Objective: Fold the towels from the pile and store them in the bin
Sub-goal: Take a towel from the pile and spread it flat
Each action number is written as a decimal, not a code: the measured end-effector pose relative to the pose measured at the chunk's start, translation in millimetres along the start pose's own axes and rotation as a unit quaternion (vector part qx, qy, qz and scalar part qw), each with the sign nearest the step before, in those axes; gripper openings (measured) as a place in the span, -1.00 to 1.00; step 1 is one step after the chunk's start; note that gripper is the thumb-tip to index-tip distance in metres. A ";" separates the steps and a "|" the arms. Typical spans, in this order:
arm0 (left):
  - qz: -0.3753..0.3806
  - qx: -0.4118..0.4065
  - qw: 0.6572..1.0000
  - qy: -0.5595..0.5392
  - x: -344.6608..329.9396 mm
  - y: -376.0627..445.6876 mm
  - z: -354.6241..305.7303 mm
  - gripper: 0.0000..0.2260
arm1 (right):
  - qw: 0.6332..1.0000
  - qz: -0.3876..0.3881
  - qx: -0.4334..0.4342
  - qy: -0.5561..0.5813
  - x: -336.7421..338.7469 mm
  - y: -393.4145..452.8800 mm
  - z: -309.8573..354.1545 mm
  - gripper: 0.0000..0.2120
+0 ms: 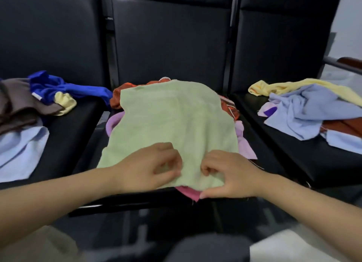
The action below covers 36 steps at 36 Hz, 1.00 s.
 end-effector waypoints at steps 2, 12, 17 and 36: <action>0.031 -0.019 0.999 0.004 -11.3 -7.2 2.7 -0.77 | 0.999 -0.008 0.038 -0.022 -3.9 -3.9 3.7 -0.56; 0.014 -0.013 1.000 -0.012 -13.8 -11.4 8.5 -0.69 | 0.999 -0.033 -0.015 0.030 -1.3 -7.0 -3.4 -0.74; -0.042 -0.048 0.991 0.118 -11.9 -5.9 -9.5 -0.61 | 0.976 -0.052 -0.120 0.173 3.1 -2.5 -16.1 -0.77; -0.049 0.093 0.980 0.170 67.4 11.1 66.6 -0.48 | 0.952 -0.123 -0.187 0.209 73.4 5.6 -60.6 -0.80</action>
Point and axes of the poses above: each hand's wrist, its own y-axis towards the middle knuckle, its own x-axis out of the back of the hand, z = x × y, the point moved 8 cm from there along y, towards the middle knuckle
